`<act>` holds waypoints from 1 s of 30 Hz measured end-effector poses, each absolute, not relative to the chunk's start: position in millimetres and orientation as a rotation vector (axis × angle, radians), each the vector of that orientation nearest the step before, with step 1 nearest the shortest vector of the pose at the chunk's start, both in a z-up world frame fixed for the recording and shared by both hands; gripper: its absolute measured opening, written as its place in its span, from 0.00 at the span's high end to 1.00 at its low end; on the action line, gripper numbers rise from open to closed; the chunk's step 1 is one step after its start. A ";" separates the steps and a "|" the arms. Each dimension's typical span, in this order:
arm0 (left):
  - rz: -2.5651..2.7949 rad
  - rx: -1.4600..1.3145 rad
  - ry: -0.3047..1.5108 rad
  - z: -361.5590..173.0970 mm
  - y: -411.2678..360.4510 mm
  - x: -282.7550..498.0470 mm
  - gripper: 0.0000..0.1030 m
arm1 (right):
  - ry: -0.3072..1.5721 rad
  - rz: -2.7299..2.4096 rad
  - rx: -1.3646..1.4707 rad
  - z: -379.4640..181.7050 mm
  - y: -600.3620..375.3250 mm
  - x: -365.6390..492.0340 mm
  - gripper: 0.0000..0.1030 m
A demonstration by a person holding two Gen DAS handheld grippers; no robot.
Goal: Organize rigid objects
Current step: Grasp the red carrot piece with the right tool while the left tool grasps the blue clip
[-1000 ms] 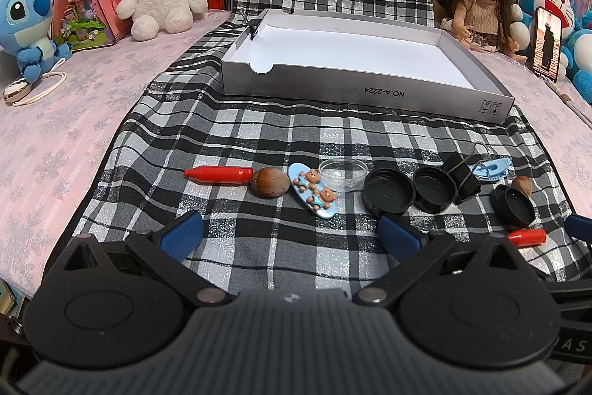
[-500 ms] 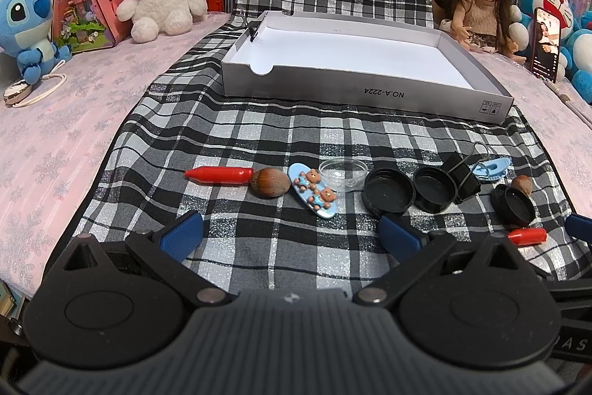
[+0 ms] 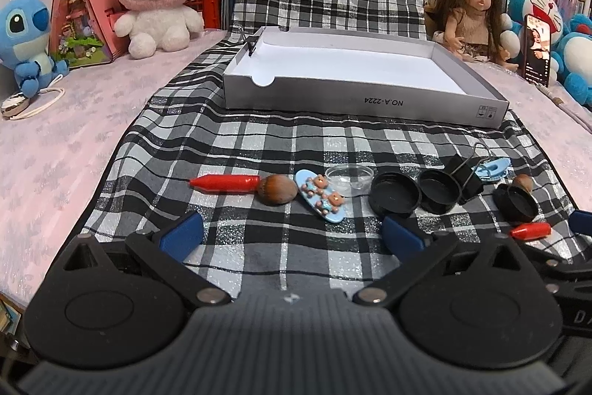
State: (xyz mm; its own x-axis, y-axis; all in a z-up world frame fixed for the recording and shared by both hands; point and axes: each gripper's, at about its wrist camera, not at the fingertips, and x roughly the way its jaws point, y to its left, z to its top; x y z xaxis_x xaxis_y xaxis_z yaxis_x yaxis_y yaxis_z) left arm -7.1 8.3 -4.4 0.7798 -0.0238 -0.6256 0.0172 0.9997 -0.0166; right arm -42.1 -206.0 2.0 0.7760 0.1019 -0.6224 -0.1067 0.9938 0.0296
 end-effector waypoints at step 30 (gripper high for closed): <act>-0.163 -0.075 0.656 4.7 14.3 -10.5 0.64 | 0.626 0.124 0.009 6.0 -198.7 -52.8 0.58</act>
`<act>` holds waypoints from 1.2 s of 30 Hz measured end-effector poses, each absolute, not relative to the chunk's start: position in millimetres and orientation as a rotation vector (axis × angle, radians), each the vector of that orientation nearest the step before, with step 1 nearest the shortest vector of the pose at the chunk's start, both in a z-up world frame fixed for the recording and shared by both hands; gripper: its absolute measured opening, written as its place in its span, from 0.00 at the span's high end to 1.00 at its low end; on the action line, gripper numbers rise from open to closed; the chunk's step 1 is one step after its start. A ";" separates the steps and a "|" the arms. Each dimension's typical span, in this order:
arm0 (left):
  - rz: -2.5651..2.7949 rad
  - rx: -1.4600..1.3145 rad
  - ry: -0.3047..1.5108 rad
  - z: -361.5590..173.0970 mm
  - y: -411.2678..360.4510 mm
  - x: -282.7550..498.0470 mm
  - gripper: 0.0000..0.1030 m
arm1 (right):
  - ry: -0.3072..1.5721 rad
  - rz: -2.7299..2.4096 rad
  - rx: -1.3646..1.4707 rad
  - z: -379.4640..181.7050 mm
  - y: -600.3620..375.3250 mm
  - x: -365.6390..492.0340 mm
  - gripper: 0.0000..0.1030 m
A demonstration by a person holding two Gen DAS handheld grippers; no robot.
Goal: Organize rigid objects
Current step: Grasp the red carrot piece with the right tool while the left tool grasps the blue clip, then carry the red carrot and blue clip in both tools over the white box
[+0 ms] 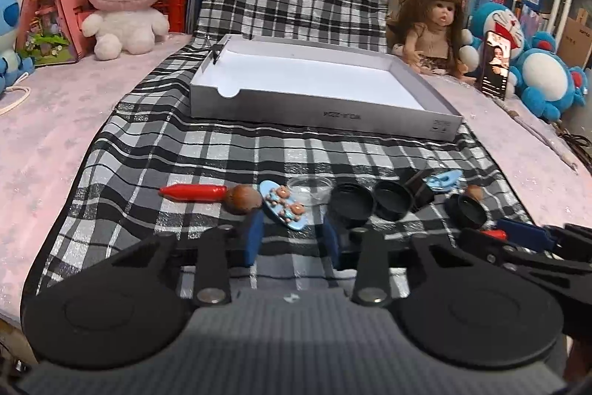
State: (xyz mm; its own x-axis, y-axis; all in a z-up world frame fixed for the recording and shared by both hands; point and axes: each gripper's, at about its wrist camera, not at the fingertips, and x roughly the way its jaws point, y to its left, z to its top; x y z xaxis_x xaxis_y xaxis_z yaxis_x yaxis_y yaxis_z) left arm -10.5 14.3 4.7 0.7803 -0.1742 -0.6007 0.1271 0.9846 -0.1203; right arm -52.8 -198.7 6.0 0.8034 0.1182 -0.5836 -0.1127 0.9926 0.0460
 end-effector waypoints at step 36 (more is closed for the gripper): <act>0.024 -0.033 0.670 5.4 56.1 -22.3 0.31 | 0.619 0.177 0.016 5.1 -196.5 -54.8 0.59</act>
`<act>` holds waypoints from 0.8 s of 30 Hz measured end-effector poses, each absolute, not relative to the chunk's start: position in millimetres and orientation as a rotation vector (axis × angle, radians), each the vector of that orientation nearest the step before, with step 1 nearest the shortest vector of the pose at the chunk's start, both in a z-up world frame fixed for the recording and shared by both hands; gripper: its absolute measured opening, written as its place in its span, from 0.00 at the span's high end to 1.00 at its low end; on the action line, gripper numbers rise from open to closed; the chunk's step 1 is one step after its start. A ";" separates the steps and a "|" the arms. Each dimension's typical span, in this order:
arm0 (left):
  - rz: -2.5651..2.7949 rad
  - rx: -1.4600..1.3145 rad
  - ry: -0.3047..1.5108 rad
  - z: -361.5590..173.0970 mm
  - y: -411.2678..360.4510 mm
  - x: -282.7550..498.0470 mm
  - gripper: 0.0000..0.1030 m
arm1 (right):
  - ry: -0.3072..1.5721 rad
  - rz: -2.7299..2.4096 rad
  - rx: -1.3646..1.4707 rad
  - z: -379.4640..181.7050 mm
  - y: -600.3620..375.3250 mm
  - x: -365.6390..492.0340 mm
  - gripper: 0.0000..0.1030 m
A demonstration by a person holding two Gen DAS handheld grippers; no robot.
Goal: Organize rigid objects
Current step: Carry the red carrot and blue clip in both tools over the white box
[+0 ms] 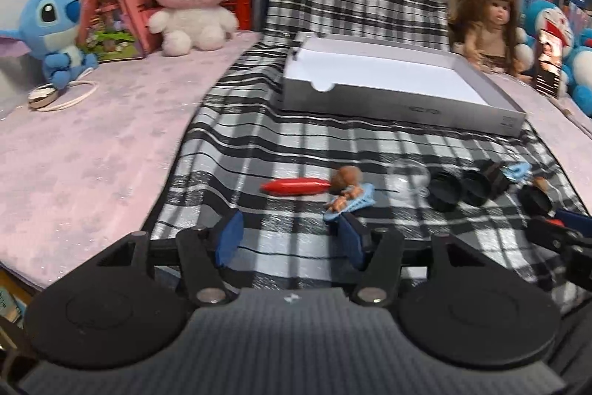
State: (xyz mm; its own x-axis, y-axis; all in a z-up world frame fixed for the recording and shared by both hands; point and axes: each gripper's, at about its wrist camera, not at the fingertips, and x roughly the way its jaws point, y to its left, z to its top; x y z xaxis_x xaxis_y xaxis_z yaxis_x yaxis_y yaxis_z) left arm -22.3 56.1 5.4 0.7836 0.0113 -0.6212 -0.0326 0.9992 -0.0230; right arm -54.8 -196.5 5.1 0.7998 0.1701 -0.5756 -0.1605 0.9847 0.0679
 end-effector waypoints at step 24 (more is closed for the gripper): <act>-0.038 -0.089 0.607 1.9 26.6 -14.6 0.59 | 0.604 0.183 0.042 6.0 -194.9 -57.0 0.59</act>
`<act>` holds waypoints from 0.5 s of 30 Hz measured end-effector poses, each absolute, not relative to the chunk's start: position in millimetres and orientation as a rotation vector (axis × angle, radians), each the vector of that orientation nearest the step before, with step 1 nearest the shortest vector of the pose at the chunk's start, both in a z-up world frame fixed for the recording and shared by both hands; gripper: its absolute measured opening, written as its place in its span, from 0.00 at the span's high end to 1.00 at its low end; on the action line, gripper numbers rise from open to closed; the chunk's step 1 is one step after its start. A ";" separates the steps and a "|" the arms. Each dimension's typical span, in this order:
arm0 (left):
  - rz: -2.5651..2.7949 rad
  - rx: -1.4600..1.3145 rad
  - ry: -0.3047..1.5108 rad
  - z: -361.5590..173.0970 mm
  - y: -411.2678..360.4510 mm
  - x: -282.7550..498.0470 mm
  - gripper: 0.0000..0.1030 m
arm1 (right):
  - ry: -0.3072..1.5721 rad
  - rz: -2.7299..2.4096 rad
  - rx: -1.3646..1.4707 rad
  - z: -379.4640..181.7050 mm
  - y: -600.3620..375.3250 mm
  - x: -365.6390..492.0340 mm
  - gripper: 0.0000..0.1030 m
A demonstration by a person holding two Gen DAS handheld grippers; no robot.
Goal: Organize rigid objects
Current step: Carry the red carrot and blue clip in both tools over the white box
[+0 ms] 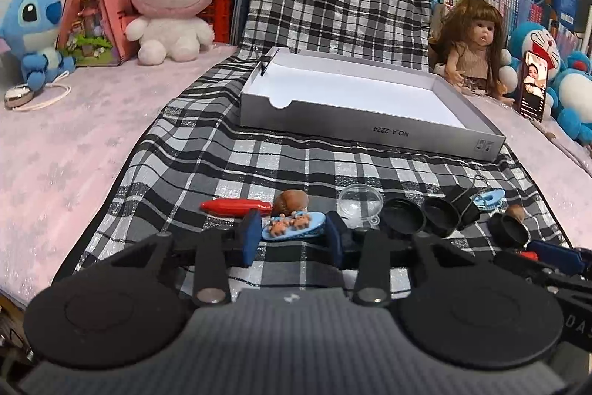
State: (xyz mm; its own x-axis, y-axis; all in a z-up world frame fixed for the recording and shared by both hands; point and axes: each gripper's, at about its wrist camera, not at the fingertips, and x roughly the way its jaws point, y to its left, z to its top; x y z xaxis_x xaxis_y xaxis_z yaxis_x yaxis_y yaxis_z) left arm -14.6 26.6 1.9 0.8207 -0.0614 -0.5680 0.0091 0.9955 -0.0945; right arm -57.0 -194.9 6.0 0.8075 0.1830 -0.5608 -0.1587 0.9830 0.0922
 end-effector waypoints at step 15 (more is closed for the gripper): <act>-0.124 -0.130 0.543 50.7 42.7 10.1 0.59 | 0.555 0.200 0.125 41.5 -219.9 -22.3 0.59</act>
State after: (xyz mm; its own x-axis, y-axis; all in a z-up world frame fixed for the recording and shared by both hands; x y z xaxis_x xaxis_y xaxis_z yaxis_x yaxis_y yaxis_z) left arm 10.1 42.7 50.7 0.8491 -0.1515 -0.5060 0.0828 0.9843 -0.1558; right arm -22.3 -219.9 41.5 0.8310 0.2222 -0.5100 -0.1549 0.9729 0.1714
